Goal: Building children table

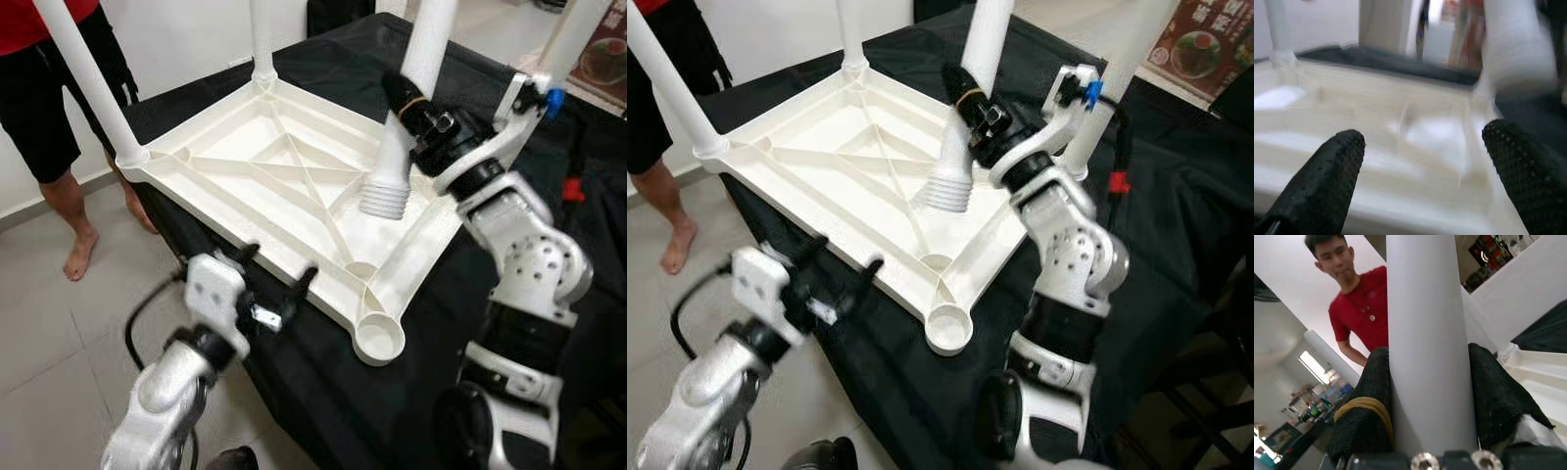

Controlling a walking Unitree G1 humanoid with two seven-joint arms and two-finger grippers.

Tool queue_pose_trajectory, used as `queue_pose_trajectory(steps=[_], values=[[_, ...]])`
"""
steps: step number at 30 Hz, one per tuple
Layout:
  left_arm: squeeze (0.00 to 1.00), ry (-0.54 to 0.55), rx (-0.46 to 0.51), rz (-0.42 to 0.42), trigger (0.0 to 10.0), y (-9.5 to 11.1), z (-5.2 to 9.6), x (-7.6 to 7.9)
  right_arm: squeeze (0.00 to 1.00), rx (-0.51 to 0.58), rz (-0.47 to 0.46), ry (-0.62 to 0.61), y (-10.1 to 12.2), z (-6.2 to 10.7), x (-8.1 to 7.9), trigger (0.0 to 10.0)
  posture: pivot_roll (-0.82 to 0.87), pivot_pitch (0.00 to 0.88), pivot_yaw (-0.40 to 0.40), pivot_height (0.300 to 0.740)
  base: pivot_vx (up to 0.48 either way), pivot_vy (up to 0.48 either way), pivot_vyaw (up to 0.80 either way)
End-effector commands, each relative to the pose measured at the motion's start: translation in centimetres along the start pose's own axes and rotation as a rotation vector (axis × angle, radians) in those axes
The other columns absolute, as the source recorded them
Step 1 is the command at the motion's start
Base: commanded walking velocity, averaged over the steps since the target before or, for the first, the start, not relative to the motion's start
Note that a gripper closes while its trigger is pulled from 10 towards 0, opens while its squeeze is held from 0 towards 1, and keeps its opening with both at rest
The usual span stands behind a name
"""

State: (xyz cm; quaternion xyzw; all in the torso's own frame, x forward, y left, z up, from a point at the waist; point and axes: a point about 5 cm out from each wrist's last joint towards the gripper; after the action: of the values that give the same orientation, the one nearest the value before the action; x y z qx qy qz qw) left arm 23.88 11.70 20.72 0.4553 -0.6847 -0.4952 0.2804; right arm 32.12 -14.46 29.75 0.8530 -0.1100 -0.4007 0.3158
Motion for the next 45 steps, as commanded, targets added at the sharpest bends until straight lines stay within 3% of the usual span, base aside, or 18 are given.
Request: queue_pose_trajectory(steps=[1, 3, 4, 6, 8, 10, 11, 12, 13, 14, 19, 20, 21, 22, 27, 28, 36, 45], values=[[0.0, 0.009, -0.03, 0.119, 10.0, -0.8, 0.2, -0.3, 0.0, 0.044, 0.022, 0.037, 0.5, 0.1, -0.7, 10.0, -0.01, 0.154, -0.026, 0.74, 0.0, 0.0, 0.0], [0.0, 0.009, -0.03, 0.129, 10.0, -0.7, 0.2, -0.3, 0.0, 0.052, 0.018, 0.038, 0.4, 0.1, -0.7, 10.0, -0.01, 0.154, -0.026, 0.74, 0.0, 0.0, 0.0], [0.0, -0.023, 0.033, 0.296, 10.0, -0.1, -0.4, -0.1, 0.0, 0.049, 0.055, 0.061, 0.1, 0.3, -1.1, 10.0, -0.01, 0.144, -0.017, 0.74, 0.0, 0.0, 0.0], [0.0, -0.109, 0.132, 0.523, 10.0, 1.2, -1.1, 0.3, 0.0, 0.041, 0.103, 0.105, -0.6, 0.5, -1.8, 10.0, -0.02, 0.138, -0.012, 0.74, 0.0, 0.0, 0.0], [0.0, -0.148, 0.161, 0.58, 10.0, 1.7, -1.3, 0.4, 0.0, 0.036, 0.113, 0.121, -0.8, 0.6, -2.1, 10.0, -0.02, 0.138, -0.012, 0.74, 0.0, 0.0, 0.0], [0.0, -0.313, 0.166, 0.583, 10.0, 2.4, -1.6, 0.9, 0.0, 0.02, 0.142, 0.146, -1.1, 0.6, -2.4, 10.0, -0.02, 0.132, -0.008, 0.74, 0.0, 0.0, 0.0], [0.0, -0.313, 0.166, 0.583, 10.0, 2.4, -1.6, 0.9, 0.0, 0.02, 0.142, 0.146, -1.1, 0.6, -2.4, 10.0, -0.02, 0.132, -0.008, 0.74, 0.0, 0.0, 0.0], [0.0, -0.434, 0.144, 0.528, 10.0, 2.7, -1.5, 0.9, 0.0, 0.009, 0.167, 0.172, -1.3, 0.5, -2.7, 10.0, -0.02, 0.129, -0.004, 0.74, 0.0, 0.0, 0.0], [0.0, -0.451, 0.137, 0.518, 10.0, 2.8, -1.5, 0.9, 0.0, 0.008, 0.171, 0.178, -1.3, 0.5, -2.7, 10.0, -0.02, 0.129, -0.004, 0.74, 0.0, 0.0, 0.0], [1.0, -0.487, 0.118, 0.497, 10.0, 2.8, -1.6, 0.3, 0.0, -0.001, 0.183, 0.207, -1.4, 0.5, -3.0, 10.0, -0.01, 0.127, 0.001, 0.74, 0.0, 0.0, 0.0], [1.0, -0.522, 0.052, 0.399, 10.0, 2.8, -2.0, -1.0, 0.0, -0.015, 0.203, 0.276, -1.3, 0.3, -3.8, 10.0, -0.01, 0.125, 0.004, 0.74, 0.0, 0.0, 0.0], [0.19, -0.525, 0.034, 0.362, 10.0, 2.8, -2.2, -1.3, 0.0, -0.017, 0.205, 0.292, -1.4, 0.3, -4.0, 10.0, -0.01, 0.124, 0.004, 0.74, 0.0, 0.0, 0.0], [0.19, -0.531, 0.024, 0.327, 10.0, 2.7, -2.4, -1.5, 0.0, -0.019, 0.206, 0.304, -1.4, 0.3, -4.1, 10.0, -0.01, 0.124, 0.006, 0.74, 0.0, 0.0, 0.0], [0.0, -0.547, 0.025, 0.302, 10.0, 2.9, -2.5, -1.6, 0.0, -0.024, 0.208, 0.321, -1.5, 0.3, -4.3, 10.0, -0.01, 0.126, 0.006, 0.74, 0.0, 0.0, 0.0], [0.0, -0.616, 0.041, 0.28, 10.0, 3.3, -2.9, -1.1, 0.0, -0.037, 0.208, 0.361, -1.7, 0.3, -4.8, 10.0, 0.0, 0.127, 0.006, 0.74, 0.0, 0.0, 0.0], [0.0, -0.673, 0.051, 0.275, 10.0, 3.5, -3.2, -0.1, 0.0, -0.045, 0.2, 0.381, -1.9, 0.3, -5.2, 10.0, -0.01, 0.131, 0.006, 0.74, 0.0, 0.0, 0.0], [0.0, -0.848, 0.079, 0.267, 10.0, 3.9, -3.7, 1.8, 0.0, -0.081, 0.191, 0.428, -2.5, 0.4, -6.0, 10.0, -0.02, 0.133, 0.006, 0.74, 0.0, 0.0, 0.0], [0.0, -0.761, 0.052, 0.091, 10.0, 3.8, -5.3, 0.1, 0.0, -0.102, 0.182, 0.461, -2.5, 0.5, -6.5, 10.0, -0.02, 0.141, 0.006, 0.74, 0.0, 0.0, 0.0]])
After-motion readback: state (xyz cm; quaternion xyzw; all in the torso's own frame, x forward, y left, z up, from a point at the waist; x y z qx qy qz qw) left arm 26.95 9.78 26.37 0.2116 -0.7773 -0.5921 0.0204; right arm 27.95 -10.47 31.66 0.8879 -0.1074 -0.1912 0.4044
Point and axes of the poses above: a point about 5 cm out from each wrist's last joint towards the gripper, its own z axis pointing back from the gripper into the wrist, its own y axis along the axis of the wrist's last joint, x = y × z, and after that the axes turned 13 degrees about -z, right-handed
